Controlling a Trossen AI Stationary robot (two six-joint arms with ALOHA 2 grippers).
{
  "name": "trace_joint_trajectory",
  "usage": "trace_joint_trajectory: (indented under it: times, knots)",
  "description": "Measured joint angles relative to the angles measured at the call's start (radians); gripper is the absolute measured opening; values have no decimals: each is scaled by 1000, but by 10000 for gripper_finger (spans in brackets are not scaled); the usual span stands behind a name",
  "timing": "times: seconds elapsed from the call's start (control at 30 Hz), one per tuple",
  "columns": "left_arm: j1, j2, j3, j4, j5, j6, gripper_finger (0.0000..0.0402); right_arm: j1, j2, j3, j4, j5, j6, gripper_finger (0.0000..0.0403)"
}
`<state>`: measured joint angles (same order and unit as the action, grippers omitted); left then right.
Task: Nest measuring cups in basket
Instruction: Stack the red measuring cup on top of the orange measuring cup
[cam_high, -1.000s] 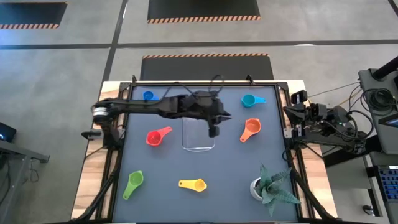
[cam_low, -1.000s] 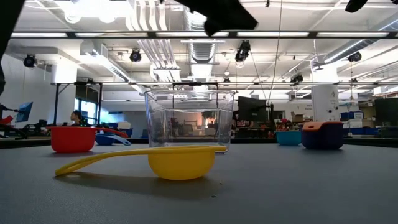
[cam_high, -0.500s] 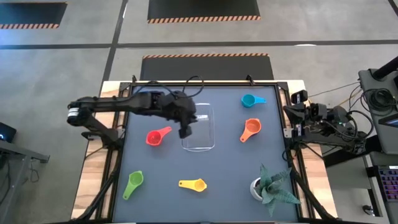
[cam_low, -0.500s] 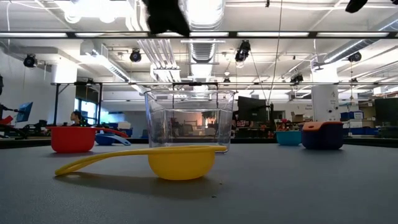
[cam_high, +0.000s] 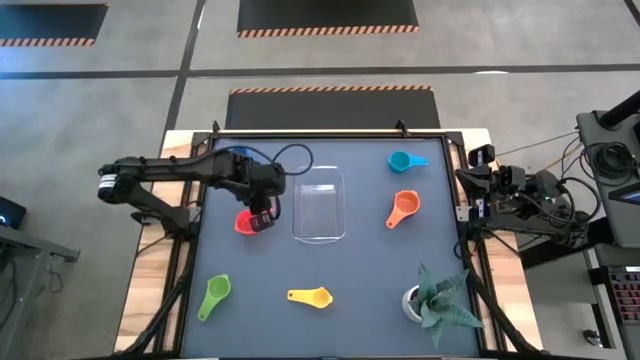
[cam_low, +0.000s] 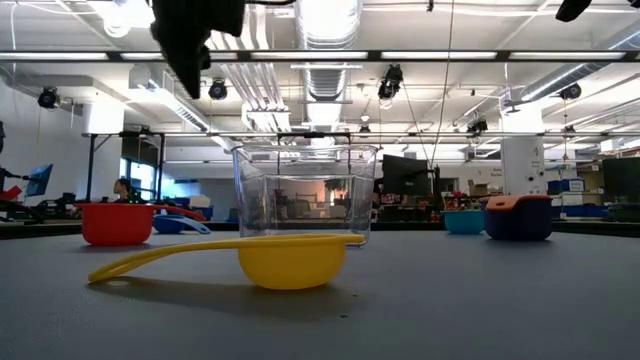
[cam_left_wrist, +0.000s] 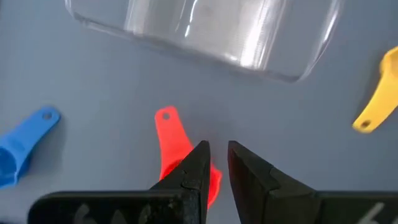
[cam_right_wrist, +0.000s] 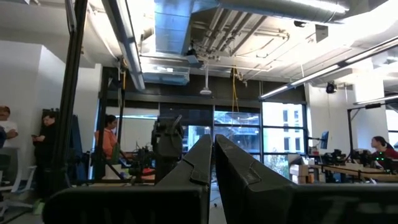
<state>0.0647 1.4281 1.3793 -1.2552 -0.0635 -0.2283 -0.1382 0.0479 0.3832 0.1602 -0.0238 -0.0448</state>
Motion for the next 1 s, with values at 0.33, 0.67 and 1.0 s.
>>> trace_joint_trajectory:
  times: [0.33,0.67,1.0]
  knots:
    - [1,-102,-275,126,-140,-74,38,0,0,0,0,0,0,9]
    - [1,-133,-467,271,-342,-147,38,0,0,0,1,0,-21,9]
    - [22,-128,-568,454,-373,-95,38,0,1,0,6,28,-46,9]
